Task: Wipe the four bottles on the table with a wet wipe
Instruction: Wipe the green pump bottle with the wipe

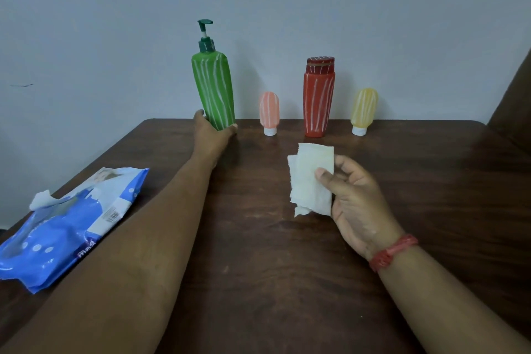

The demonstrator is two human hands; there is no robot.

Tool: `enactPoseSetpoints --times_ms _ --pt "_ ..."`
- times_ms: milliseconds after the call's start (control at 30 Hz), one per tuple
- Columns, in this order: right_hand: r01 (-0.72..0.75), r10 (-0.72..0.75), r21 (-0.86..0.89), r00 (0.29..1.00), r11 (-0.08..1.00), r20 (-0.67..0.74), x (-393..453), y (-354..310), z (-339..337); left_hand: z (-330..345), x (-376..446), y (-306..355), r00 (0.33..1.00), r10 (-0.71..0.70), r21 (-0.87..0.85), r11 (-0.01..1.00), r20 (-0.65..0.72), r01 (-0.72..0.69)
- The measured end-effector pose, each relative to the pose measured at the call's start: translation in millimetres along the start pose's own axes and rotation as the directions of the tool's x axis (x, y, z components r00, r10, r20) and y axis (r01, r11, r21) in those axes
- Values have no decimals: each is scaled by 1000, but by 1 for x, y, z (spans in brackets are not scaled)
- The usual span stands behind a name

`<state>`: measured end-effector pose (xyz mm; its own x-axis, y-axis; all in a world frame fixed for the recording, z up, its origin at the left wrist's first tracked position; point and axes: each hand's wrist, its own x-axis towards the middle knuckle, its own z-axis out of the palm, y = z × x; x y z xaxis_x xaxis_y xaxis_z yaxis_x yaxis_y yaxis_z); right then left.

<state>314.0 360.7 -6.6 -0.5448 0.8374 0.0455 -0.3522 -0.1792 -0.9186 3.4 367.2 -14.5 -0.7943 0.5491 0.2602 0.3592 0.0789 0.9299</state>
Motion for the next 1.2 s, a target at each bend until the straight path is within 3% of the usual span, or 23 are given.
enactPoseSetpoints --times_ms 367,633,933,1067,1200 --pt "2 -2 -11 1000 1000 16 2 3 -1 0 15 2 999 -49 -31 998 22 50" --pt "7 -7 -38 1000 999 1 0 0 0 -12 -49 20 975 -47 -254 962 217 103" --pt "84 -87 -102 996 991 -20 -11 -3 3 -29 -174 48 884 -14 -438 865 468 246" --pt "173 -189 -198 980 965 -64 -14 -7 0 -30 -209 56 829 -10 -385 883 559 270" --pt "281 -326 -270 935 921 -138 -12 -16 -3 -29 -214 58 800 20 -277 943 600 184"
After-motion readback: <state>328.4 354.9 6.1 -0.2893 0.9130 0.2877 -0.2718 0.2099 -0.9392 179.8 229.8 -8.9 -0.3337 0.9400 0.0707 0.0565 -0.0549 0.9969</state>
